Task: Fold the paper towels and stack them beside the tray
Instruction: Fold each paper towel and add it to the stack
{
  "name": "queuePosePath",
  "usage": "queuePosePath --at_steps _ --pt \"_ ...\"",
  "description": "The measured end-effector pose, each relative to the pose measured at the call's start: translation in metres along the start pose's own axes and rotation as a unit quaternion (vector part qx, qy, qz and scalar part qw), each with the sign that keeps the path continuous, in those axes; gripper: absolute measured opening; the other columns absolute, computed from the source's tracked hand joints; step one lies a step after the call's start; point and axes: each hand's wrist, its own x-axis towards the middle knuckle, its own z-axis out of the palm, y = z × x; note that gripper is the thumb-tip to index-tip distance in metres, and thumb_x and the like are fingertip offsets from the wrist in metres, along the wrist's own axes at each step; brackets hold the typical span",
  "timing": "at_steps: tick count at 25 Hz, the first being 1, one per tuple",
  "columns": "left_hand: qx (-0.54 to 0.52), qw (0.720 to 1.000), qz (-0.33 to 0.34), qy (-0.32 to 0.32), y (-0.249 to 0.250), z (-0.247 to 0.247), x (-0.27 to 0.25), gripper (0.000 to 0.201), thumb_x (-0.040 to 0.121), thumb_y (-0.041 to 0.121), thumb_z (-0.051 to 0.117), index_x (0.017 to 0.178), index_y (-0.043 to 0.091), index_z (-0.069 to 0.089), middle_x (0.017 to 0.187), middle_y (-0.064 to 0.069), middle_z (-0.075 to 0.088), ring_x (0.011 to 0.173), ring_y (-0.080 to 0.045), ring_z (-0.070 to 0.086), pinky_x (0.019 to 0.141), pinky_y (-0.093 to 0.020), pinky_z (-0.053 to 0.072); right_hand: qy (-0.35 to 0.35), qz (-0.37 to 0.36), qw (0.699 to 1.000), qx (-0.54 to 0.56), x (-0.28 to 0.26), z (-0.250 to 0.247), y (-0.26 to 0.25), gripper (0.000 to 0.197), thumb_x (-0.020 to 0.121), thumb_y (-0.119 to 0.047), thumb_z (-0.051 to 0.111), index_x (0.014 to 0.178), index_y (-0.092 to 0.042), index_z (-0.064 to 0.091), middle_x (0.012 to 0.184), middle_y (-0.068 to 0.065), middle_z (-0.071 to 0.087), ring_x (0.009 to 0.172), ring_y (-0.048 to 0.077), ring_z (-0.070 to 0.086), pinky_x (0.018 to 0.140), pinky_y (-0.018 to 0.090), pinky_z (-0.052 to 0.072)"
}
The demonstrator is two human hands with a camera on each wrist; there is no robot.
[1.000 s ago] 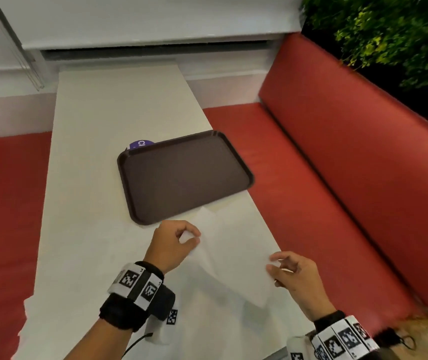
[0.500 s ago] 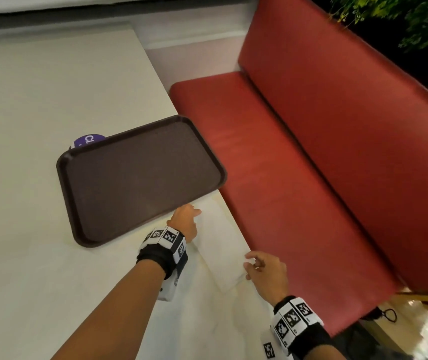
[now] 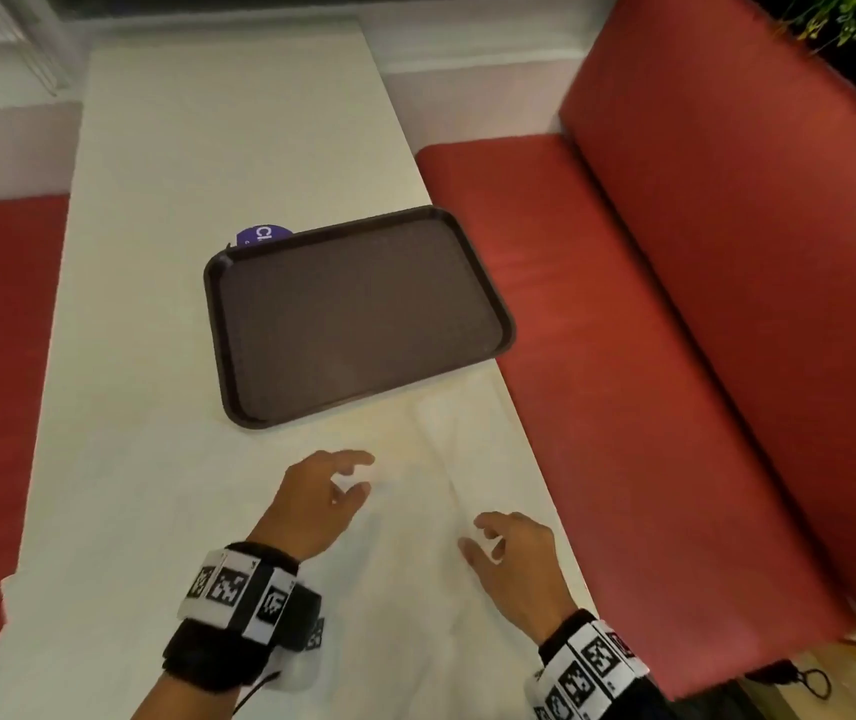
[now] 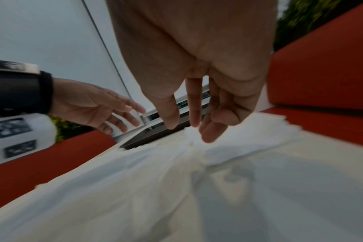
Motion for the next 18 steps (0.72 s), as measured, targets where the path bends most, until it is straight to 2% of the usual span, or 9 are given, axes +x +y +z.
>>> queuePosePath --at_steps 1,3,5,8,10,12,14,16,18 --pt "-0.010 0.999 -0.038 0.001 -0.018 -0.008 -0.028 0.023 0.086 0.022 0.063 0.106 0.035 0.061 0.100 0.003 0.059 0.071 -0.009 0.060 0.064 -0.011 0.042 -0.027 -0.006 0.999 -0.018 -0.001 0.016 -0.008 0.048 0.084 -0.045 0.066 0.123 -0.018 0.059 0.107 -0.003 0.059 0.096 0.012 0.058 0.089 0.020 0.044" --pt "-0.003 0.994 -0.110 0.013 -0.056 -0.015 -0.078 0.018 0.084 0.025 0.065 0.099 0.035 0.062 0.092 0.004 0.062 0.066 -0.007 0.061 0.060 -0.008 0.040 -0.075 0.012 0.993 -0.085 -0.001 0.041 -0.024 0.073 0.084 -0.054 0.060 0.142 -0.015 0.036 0.134 0.004 0.041 0.125 0.020 0.044 0.100 0.027 0.040" --pt "-0.009 0.982 -0.186 0.037 -0.093 -0.018 -0.120 0.015 0.083 0.024 0.067 0.092 0.035 0.062 0.086 0.003 0.063 0.066 -0.009 0.061 0.060 -0.010 0.040 -0.102 0.044 0.982 -0.153 -0.001 0.057 -0.039 0.091 0.083 -0.057 0.059 0.149 -0.011 0.015 0.146 0.011 0.027 0.133 0.025 0.036 0.105 0.034 0.039" --pt "-0.045 0.966 -0.249 0.060 -0.139 -0.014 -0.158 0.018 0.080 0.021 0.071 0.084 0.035 0.061 0.080 -0.001 0.064 0.074 -0.016 0.062 0.067 -0.019 0.041 -0.146 0.097 0.971 -0.164 -0.004 0.068 -0.047 0.102 0.083 -0.055 0.061 0.150 -0.007 0.001 0.151 0.013 0.027 0.136 0.026 0.035 0.109 0.038 0.035" --pt "-0.076 0.961 -0.256 0.069 -0.160 -0.010 -0.169 0.018 0.079 0.019 0.072 0.082 0.034 0.062 0.080 -0.004 0.065 0.075 -0.017 0.061 0.066 -0.019 0.041 -0.139 0.092 0.973 -0.158 -0.008 0.070 -0.052 0.094 0.081 -0.054 0.063 0.148 -0.011 0.012 0.144 0.009 0.038 0.132 0.024 0.039 0.107 0.038 0.036" --pt "-0.094 0.960 -0.252 0.080 -0.172 -0.008 -0.170 0.017 0.079 0.017 0.072 0.081 0.032 0.064 0.082 -0.004 0.067 0.075 -0.015 0.061 0.064 -0.015 0.040 -0.084 0.068 0.983 -0.147 -0.010 0.070 -0.056 0.078 0.081 -0.051 0.065 0.141 -0.017 0.028 0.131 0.007 0.047 0.123 0.023 0.047 0.100 0.037 0.042" --pt "-0.104 0.960 -0.245 0.089 -0.177 -0.008 -0.170 0.016 0.079 0.016 0.071 0.080 0.030 0.065 0.080 -0.004 0.067 0.073 -0.014 0.059 0.062 -0.013 0.039 -0.014 0.052 0.995 -0.086 -0.006 0.069 -0.062 0.061 0.082 -0.044 0.067 0.132 -0.020 0.042 0.120 0.007 0.052 0.114 0.024 0.051 0.095 0.036 0.044" --pt "-0.101 0.963 -0.234 0.092 -0.180 -0.008 -0.170 0.015 0.079 0.015 0.071 0.079 0.028 0.064 0.072 -0.003 0.062 0.067 -0.014 0.056 0.060 -0.012 0.038 0.039 0.028 0.997 -0.054 0.002 0.068 -0.067 0.036 0.084 -0.034 0.067 0.114 -0.020 0.056 0.111 0.007 0.057 0.106 0.024 0.056 0.092 0.038 0.046" --pt "-0.104 0.964 -0.227 0.088 -0.180 -0.008 -0.170 0.013 0.079 0.015 0.070 0.080 0.026 0.064 0.067 -0.001 0.056 0.064 -0.013 0.053 0.059 -0.013 0.038 0.041 0.020 0.996 -0.082 0.011 0.066 -0.071 0.012 0.087 -0.029 0.064 0.093 -0.020 0.062 0.101 0.004 0.064 0.098 0.022 0.060 0.088 0.038 0.048"
